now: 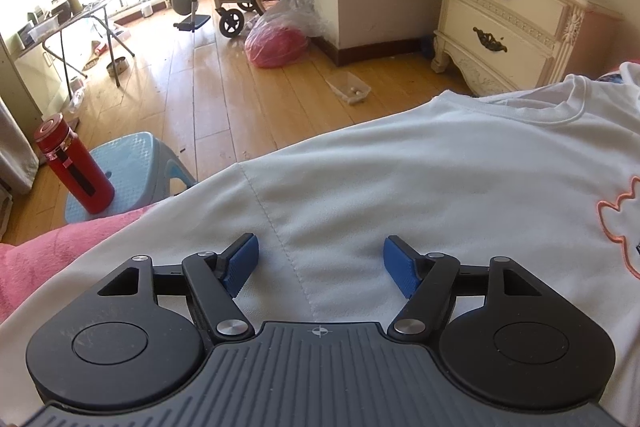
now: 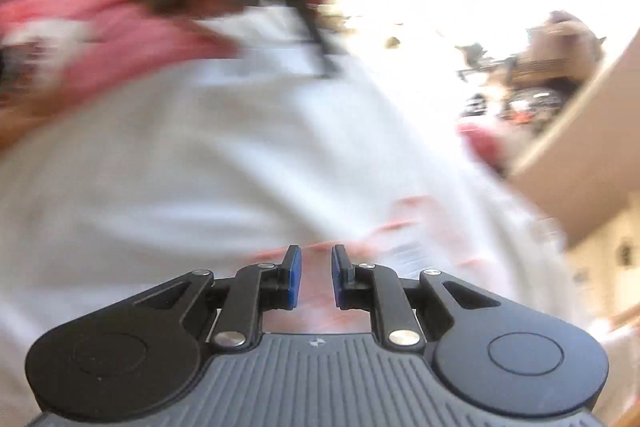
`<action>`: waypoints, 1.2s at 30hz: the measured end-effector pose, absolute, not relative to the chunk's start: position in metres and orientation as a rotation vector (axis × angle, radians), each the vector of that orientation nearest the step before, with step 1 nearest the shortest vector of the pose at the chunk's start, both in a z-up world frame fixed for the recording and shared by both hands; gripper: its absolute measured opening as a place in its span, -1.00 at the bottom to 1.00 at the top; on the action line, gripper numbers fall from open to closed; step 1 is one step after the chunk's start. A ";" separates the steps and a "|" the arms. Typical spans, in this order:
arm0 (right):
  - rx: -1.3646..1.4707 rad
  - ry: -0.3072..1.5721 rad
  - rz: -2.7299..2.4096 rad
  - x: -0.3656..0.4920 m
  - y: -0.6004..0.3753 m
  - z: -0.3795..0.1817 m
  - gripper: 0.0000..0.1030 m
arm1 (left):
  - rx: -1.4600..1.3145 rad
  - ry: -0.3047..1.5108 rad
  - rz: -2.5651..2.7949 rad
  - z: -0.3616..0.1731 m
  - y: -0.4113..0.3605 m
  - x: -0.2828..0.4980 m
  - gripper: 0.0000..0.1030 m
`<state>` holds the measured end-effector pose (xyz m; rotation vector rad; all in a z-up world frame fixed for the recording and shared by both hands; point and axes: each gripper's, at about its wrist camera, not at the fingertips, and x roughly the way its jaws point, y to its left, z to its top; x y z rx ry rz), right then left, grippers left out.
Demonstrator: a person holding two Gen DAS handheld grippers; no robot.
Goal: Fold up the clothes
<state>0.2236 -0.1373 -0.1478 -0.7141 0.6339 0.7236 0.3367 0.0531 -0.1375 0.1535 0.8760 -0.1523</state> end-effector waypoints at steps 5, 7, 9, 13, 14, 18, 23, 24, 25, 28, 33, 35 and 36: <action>-0.848 0.547 0.830 0.211 -0.123 -0.167 -0.68 | 0.160 0.875 -0.156 -0.138 0.054 0.338 0.36; -0.839 0.556 0.945 0.185 -0.127 -0.163 -0.68 | 0.157 0.874 -0.160 -0.139 0.055 0.338 0.37; -0.818 0.606 1.077 0.150 -0.126 -0.162 -0.68 | 0.159 0.871 -0.166 -0.139 0.056 0.339 0.39; -0.738 0.758 1.316 0.080 -0.126 -0.158 -0.68 | 0.164 0.868 -0.170 -0.139 0.056 0.339 0.41; -0.701 0.803 1.365 0.070 -0.125 -0.155 -0.69 | 0.166 0.868 -0.169 -0.139 0.056 0.338 0.41; -0.596 0.860 1.376 0.082 -0.123 -0.141 -0.69 | 0.172 0.867 -0.160 -0.137 0.055 0.336 0.41; -0.550 0.881 1.298 0.117 -0.120 -0.148 -0.66 | 0.177 0.869 -0.158 -0.137 0.054 0.335 0.42; -0.585 0.885 1.357 0.104 -0.121 -0.151 -0.66 | 0.177 0.870 -0.159 -0.137 0.054 0.336 0.42; -0.600 0.888 1.412 0.088 -0.122 -0.151 -0.66 | 0.176 0.869 -0.162 -0.137 0.054 0.337 0.42; -0.550 0.915 1.501 0.061 -0.119 -0.151 -0.63 | 0.173 0.866 -0.164 -0.139 0.053 0.338 0.42; -0.361 0.937 1.243 0.091 -0.151 -0.140 -0.66 | 0.168 0.857 -0.156 -0.136 0.053 0.338 0.42; -0.287 0.941 1.139 0.104 -0.164 -0.135 -0.66 | 0.167 0.838 -0.160 -0.130 0.053 0.335 0.42; -0.251 0.943 1.087 0.110 -0.171 -0.133 -0.66 | 0.169 0.829 -0.168 -0.127 0.052 0.333 0.42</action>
